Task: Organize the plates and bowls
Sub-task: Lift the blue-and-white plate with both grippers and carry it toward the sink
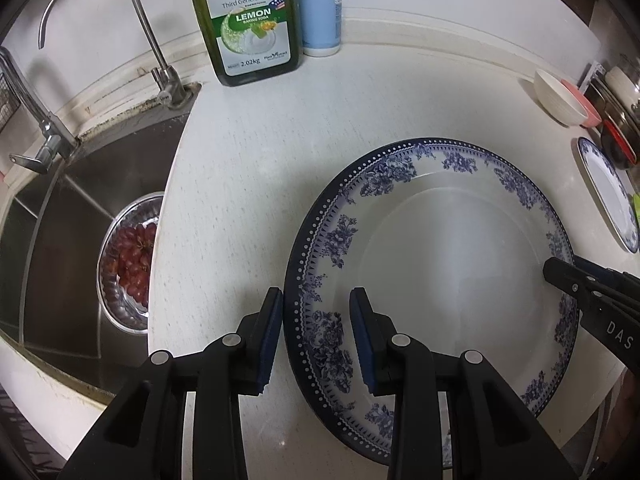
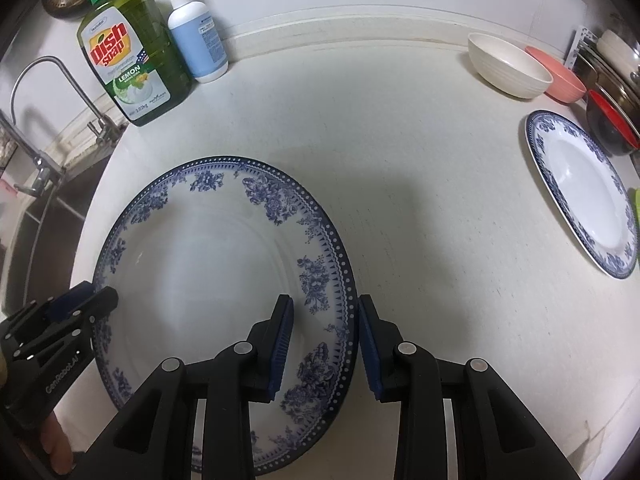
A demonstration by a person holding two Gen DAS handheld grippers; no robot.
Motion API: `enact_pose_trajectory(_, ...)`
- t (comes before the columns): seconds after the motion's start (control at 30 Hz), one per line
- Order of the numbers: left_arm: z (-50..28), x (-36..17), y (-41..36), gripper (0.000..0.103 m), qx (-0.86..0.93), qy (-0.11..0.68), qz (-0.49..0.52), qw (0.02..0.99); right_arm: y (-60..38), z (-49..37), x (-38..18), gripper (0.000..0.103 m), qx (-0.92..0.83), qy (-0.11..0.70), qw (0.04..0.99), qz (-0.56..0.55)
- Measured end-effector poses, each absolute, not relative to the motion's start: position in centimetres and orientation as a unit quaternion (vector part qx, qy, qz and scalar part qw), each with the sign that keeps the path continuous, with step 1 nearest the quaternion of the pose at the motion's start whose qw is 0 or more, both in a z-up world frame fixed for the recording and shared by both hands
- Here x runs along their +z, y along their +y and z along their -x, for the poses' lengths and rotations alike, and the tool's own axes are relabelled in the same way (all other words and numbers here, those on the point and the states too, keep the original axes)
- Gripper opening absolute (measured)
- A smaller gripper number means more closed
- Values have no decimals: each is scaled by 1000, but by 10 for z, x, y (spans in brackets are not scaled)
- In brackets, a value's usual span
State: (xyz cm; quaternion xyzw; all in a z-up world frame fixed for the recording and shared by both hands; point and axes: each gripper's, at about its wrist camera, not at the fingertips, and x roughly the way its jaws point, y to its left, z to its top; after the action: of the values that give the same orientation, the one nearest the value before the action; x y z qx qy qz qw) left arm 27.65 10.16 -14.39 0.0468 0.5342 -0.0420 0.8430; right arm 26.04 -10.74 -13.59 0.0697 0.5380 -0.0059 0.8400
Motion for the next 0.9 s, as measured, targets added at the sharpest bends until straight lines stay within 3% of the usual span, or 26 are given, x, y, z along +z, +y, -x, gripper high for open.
enact_pose_trajectory(0.43, -269, -151, 102, 35, -50, 543, -48, 837, -107, -251, -145, 34, -13, 547, 834, -73)
enact_pose_trajectory(0.8, -266, -152, 100, 48, -67, 537, -48, 840, -106, -250, -147, 35, -12, 547, 834, -76)
enact_pose_trajectory(0.83, -266, -152, 100, 49, -70, 537, -49, 839, -106, -250, -147, 35, -11, 546, 834, -76)
enact_pose_trajectory(0.9, -265, -152, 100, 53, -72, 538, -48, 839, -106, -248, -146, 48, -14, 542, 837, -76)
